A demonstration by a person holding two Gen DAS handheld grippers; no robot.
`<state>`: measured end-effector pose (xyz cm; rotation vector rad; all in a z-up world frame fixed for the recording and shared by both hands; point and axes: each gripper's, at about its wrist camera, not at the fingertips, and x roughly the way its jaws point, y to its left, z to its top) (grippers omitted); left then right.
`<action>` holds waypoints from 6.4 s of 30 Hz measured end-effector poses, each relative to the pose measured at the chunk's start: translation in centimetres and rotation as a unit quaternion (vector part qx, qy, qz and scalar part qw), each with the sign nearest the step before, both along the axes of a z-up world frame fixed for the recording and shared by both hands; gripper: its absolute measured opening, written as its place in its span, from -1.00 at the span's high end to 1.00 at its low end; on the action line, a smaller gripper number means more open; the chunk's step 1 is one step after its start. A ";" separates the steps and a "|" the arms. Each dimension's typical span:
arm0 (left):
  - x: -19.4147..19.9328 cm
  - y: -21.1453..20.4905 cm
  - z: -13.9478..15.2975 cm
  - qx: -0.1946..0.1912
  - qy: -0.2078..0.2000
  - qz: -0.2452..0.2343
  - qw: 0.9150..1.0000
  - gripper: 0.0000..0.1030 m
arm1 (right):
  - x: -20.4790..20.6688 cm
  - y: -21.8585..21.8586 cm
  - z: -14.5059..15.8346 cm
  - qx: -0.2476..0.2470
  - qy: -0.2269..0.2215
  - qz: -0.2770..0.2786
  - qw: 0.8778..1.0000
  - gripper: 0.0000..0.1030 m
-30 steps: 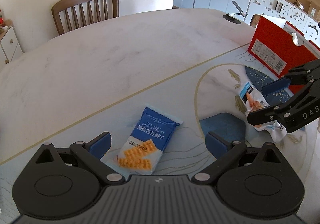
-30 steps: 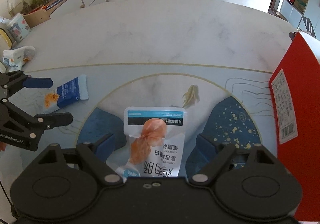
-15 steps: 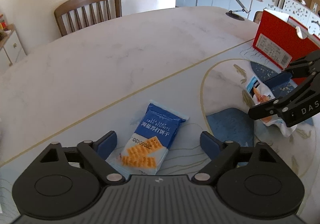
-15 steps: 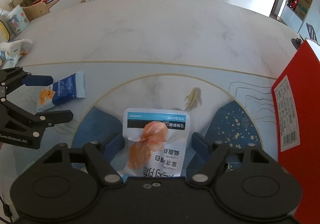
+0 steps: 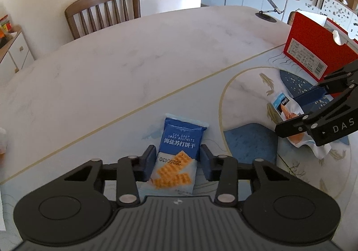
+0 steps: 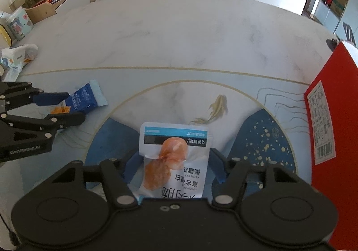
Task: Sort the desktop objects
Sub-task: 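Carry the blue biscuit packet and white snack pouch with both tools over the shoebox, then lower both packets into the shoebox and open both tools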
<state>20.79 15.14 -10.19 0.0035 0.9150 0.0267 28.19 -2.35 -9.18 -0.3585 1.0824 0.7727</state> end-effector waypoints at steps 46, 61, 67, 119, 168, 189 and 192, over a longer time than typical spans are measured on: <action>-9.3 -9.4 3.4 -0.091 0.033 0.021 0.995 0.30 | -6.7 -10.6 3.3 0.049 0.059 0.027 0.997 -0.07; -9.5 -13.4 5.9 -0.098 0.020 -0.020 0.995 0.30 | -7.4 -15.7 6.7 0.079 0.039 0.007 0.996 -0.07; -8.8 -15.5 7.8 -0.093 0.004 -0.046 0.995 0.30 | -7.0 -17.9 8.5 0.098 0.021 -0.008 0.995 -0.07; 10.6 -33.4 14.8 0.019 -0.018 -0.211 0.977 0.30 | 12.1 -32.4 16.0 0.099 -0.119 -0.064 0.986 -0.07; 17.7 -34.9 6.4 -0.017 0.139 -0.215 0.966 0.15 | 15.3 -30.4 5.1 0.003 -0.036 -0.029 0.999 -0.38; 15.5 -34.2 8.6 -0.035 0.094 -0.181 0.978 -0.38 | 14.1 -30.9 7.5 0.025 -0.047 -0.018 0.998 -0.65; 15.0 -33.9 9.0 -0.039 0.085 -0.166 0.982 -0.44 | 13.8 -31.2 7.9 0.031 -0.051 -0.017 0.998 -0.68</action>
